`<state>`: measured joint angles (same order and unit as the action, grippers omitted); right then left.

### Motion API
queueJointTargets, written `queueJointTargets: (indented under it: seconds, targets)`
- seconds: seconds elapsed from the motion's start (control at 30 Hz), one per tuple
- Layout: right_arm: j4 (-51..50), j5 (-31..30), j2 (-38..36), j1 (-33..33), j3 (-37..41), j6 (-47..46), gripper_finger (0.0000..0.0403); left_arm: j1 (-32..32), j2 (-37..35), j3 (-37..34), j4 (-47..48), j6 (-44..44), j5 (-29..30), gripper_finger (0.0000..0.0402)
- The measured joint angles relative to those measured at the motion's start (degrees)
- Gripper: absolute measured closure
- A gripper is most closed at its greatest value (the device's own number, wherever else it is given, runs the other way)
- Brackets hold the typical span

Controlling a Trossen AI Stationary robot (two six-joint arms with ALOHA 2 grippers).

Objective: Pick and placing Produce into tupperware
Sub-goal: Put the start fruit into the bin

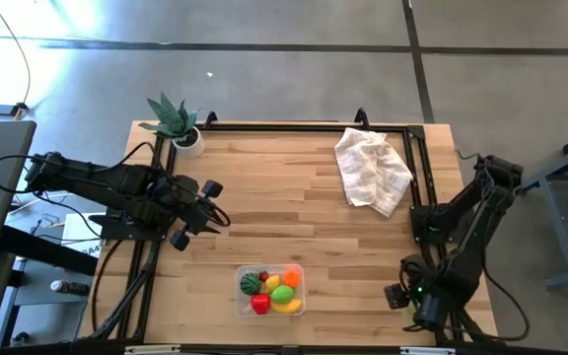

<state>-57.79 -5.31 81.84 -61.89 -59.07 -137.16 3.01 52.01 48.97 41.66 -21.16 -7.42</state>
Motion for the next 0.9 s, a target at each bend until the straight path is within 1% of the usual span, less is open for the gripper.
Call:
queueJointTargets:
  seconds: [0.1,0.27,0.4,0.47,0.67,0.8,0.9]
  targets:
    - [-1.4,2.7,0.7,-0.8,0.0,-0.4,0.0115,0.0,0.0,0.0,0.0,0.0,0.0,0.0307]
    - [-1.5,3.5,2.7,-2.7,0.0,-0.5,0.0115,0.0,0.0,0.0,0.0,0.0,0.0,0.0307]
    - [-1.5,6.8,5.0,-4.1,0.0,-1.0,0.0115,0.0,0.0,0.0,0.0,0.0,0.0,0.0307]
    - [-1.4,7.3,5.7,-4.5,0.0,-1.5,0.0114,0.0,0.0,0.0,0.0,0.0,0.0,0.0307]
    - [-1.2,7.2,7.6,-4.9,-0.1,-1.8,0.0115,0.0,0.0,0.0,0.0,0.0,0.0,0.0307]
    - [-1.2,5.7,8.1,-5.0,-0.1,-1.3,0.0114,0.0,0.0,0.0,0.0,0.0,0.0,0.0307]
    - [-1.6,5.3,8.1,-5.0,-0.1,-2.6,0.0114,0.0,0.0,0.0,0.0,0.0,0.0,0.0307]
